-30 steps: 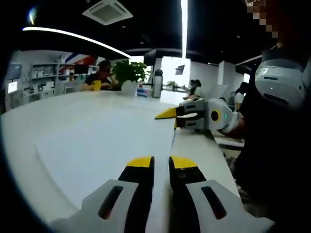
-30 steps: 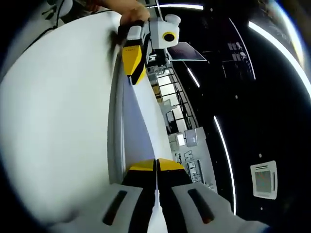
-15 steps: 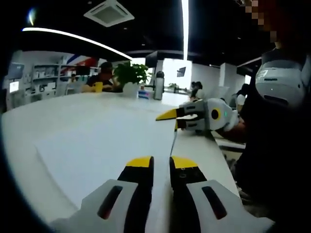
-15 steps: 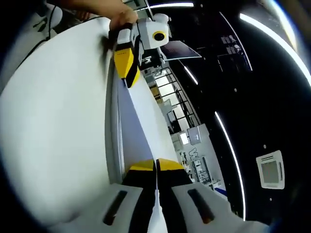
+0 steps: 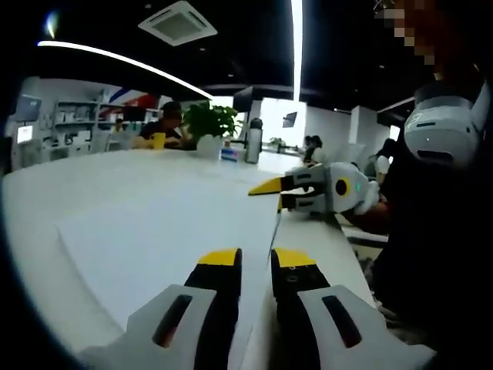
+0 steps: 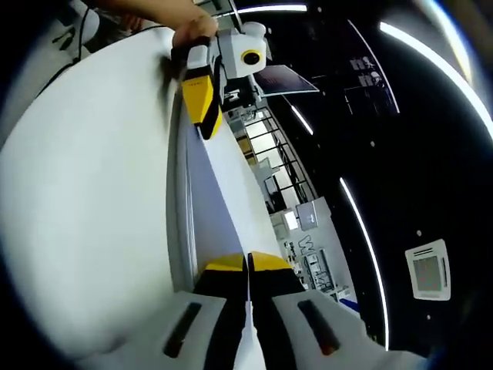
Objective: Grasp the top corner of one sheet in the document stack and pull a single sheet out from the document stack, separating that one sheet from the rest and lifting it clear until the single sheet is fully removed from the stack
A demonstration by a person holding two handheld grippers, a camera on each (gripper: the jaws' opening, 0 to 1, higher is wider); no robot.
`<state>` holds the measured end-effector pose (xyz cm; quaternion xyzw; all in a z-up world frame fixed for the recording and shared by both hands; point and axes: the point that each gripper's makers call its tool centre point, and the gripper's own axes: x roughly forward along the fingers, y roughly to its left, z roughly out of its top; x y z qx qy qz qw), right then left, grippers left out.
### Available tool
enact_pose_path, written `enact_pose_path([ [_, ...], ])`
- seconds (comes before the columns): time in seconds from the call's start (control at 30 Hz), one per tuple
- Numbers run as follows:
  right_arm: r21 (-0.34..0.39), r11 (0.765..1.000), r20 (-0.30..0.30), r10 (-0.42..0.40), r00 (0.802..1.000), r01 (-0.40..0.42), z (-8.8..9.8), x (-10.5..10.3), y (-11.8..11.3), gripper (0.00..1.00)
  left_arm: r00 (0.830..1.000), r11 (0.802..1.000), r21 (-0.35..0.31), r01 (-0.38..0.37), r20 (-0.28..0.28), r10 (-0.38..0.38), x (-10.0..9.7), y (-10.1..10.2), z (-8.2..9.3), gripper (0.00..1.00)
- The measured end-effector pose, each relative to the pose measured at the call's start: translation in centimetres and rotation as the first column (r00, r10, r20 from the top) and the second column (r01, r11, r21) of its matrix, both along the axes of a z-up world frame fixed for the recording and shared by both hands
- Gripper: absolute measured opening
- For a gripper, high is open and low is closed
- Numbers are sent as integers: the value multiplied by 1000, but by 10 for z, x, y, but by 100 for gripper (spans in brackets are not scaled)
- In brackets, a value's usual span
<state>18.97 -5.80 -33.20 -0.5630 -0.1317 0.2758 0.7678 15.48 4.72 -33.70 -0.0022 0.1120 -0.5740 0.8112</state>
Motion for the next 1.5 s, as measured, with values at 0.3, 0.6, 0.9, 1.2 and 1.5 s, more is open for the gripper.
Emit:
enact_pose_path([
  [0.3, 3, 1000, -3, 3, 1000, -3, 0, -2, 1, 2, 1000, 1000, -20, 8, 8, -8, -4, 0, 3, 22],
  [0.6, 23, 1000, -18, 8, 1000, -8, 1, -2, 1, 2, 999, 998, -57, -31, 22, 32, -11, 4, 14, 34],
  [0.9, 6, 1000, -1, 7, 1000, -7, 1, 0, 0, 2, 981, 972, 165, -165, 133, 144, -40, 17, 7, 37],
  [1.2, 19, 1000, -11, 5, 1000, -5, 1, 3, -1, 2, 931, 941, -85, -327, 143, 336, -67, 29, 48, 40],
  [1.5, 24, 1000, -17, 10, 1000, -9, 1, 4, -2, 2, 877, 876, 88, -474, 133, 461, -61, 55, 9, 47],
])
